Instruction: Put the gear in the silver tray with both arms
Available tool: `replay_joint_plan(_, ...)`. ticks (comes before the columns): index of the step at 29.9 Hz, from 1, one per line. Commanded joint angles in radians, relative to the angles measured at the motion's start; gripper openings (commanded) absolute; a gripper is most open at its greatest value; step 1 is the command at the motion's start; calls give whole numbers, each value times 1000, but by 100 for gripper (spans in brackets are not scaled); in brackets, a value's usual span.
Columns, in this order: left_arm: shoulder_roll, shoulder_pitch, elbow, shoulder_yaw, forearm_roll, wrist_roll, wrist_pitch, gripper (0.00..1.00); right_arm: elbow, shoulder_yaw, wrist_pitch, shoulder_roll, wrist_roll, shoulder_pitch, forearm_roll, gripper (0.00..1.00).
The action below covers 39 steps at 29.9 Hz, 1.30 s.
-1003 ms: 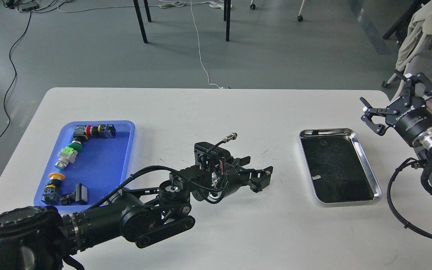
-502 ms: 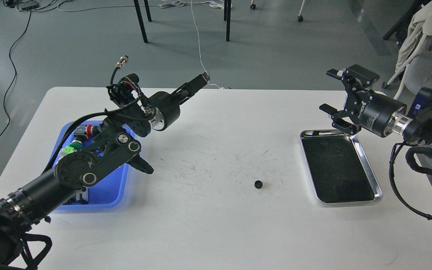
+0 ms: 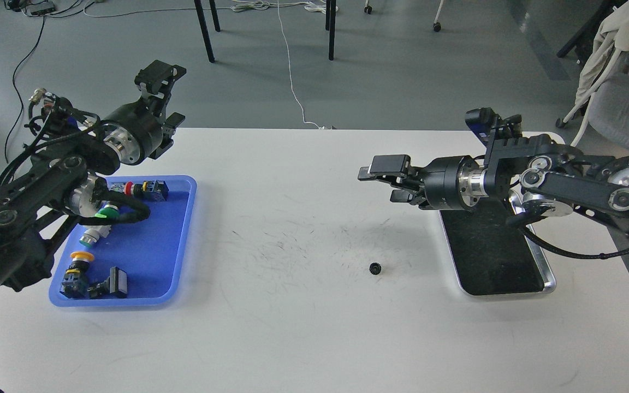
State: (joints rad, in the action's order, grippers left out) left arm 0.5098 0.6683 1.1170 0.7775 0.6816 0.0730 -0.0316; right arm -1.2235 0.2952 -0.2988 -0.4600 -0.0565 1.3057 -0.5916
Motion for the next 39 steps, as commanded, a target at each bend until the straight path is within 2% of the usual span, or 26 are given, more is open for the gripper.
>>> replay_joint_plan(1,1,-9,3,6,0,-4,-2,98,6,116,-3,81,20,50,-49,97)
replay_joint_plan(6,0,-7,3,9,29,-9,-4,98,6,238,-86,159,116,164,-36,97)
replay_joint_plan(10,-4,-9,3,9,56,-22,-4,98,10,295,-190,210,132,231,-1,97)
replay_joint_plan(14,-5,-9,4,9,59,-27,-5,98,28,340,-190,261,155,253,26,97)
replay_joint_plan(21,-4,-9,24,11,85,-28,-5,98,102,390,-190,310,156,234,19,96)
replay_joint_plan(39,-8,-7,29,19,87,-44,-27,98,137,426,-190,374,153,182,-4,93)
